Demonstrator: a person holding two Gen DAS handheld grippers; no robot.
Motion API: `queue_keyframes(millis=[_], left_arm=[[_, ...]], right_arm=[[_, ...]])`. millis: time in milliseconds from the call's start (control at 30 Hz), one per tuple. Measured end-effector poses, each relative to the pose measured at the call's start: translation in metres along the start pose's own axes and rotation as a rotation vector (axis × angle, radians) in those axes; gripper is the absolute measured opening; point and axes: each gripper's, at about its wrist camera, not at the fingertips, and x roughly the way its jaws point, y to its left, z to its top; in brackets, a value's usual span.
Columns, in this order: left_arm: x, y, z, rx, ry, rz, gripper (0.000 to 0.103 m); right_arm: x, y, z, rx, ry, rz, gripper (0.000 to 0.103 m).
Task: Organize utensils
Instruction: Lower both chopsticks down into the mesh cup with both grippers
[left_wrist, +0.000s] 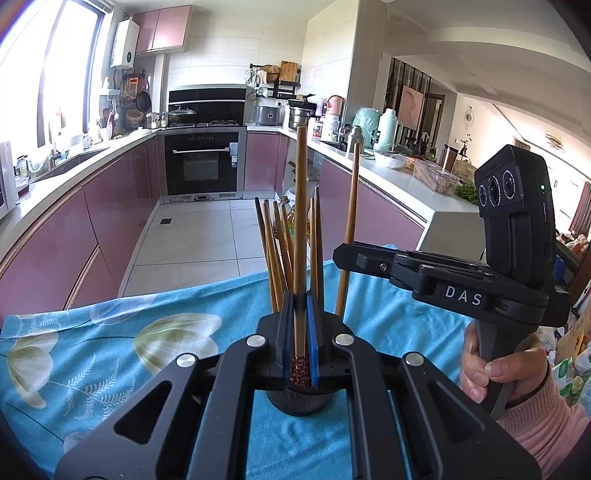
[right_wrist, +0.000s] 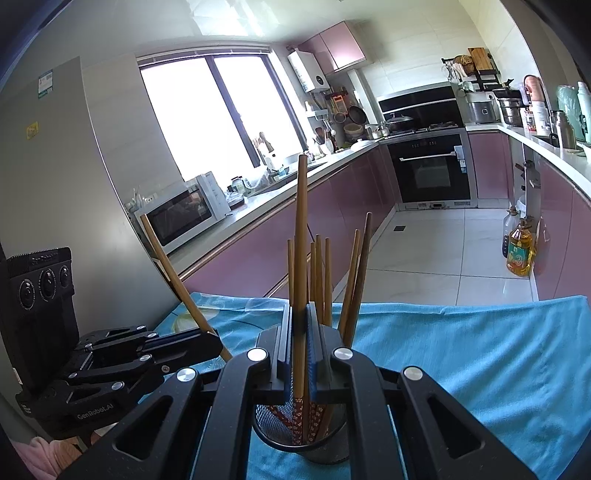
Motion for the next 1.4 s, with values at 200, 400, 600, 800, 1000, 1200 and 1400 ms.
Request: queue_keyframes(millis=[200, 400, 600, 800, 1000, 1200, 1400], left_arm=[[0.006, 0.003, -0.004, 0.000, 0.015, 0.004, 0.007], [0.013, 0.004, -0.006, 0.002, 0.027, 0.007, 0.007], [0.020, 0.007, -0.012, 0.005, 0.042, 0.011, 0.007], [0.030, 0.008, -0.015, 0.003, 0.066, 0.019, 0.008], [0.042, 0.012, -0.019, 0.000, 0.086, 0.028, 0.008], [0.050, 0.013, -0.020, -0.004, 0.099, 0.027, 0.008], [0.054, 0.011, -0.024, -0.008, 0.104, 0.021, 0.008]], right_arm=[[0.003, -0.001, -0.004, 0.003, 0.011, 0.001, 0.006], [0.004, -0.004, -0.006, 0.008, 0.017, 0.003, 0.006], [0.004, -0.005, -0.007, 0.006, 0.022, 0.003, 0.006], [0.012, -0.006, -0.013, 0.004, 0.047, 0.003, 0.006], [0.018, -0.009, -0.014, 0.011, 0.065, 0.002, 0.006], [0.022, -0.009, -0.015, 0.013, 0.074, -0.003, 0.006], [0.024, -0.009, -0.015, 0.014, 0.075, -0.004, 0.006]])
